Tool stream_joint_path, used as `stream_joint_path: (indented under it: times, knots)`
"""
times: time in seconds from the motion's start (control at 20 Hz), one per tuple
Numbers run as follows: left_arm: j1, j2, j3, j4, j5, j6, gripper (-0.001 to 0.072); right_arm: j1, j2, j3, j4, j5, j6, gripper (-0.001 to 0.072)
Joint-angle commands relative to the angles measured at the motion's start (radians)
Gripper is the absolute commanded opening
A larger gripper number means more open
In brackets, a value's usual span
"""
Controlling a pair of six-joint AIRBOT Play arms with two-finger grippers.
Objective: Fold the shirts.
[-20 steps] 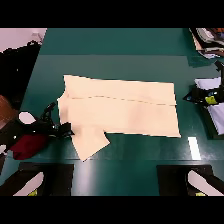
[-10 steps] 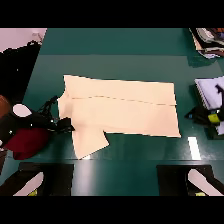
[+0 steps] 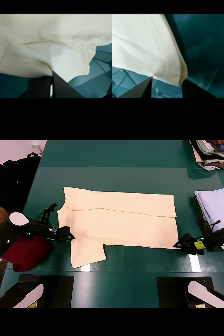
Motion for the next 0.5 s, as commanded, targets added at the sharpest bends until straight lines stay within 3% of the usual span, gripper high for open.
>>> stream_joint_path:
  times: [0.0,0.15,0.2,0.3,0.45]
  knots:
    - [0.000,0.000,0.002,0.008,-0.002,0.000,0.0025,0.068,-0.043,0.036,-0.012,-0.055,-0.002,0.0278]
    - [0.000,0.031,0.002,0.026,-0.020,-0.013,0.0023,0.091,0.008,0.066,-0.029,-0.055,-0.002,0.0052]
    - [0.000,0.069,0.002,0.053,-0.021,-0.040,0.0023,0.091,0.042,0.071,-0.045,-0.050,-0.002,0.0016]
    - [0.000,0.167,0.002,0.123,-0.066,-0.095,0.0023,0.090,0.114,0.084,-0.076,-0.013,-0.002,0.0015]
    - [0.000,0.306,0.004,0.133,-0.252,-0.144,0.0023,0.090,0.238,0.122,-0.136,0.112,-0.002,0.0014]
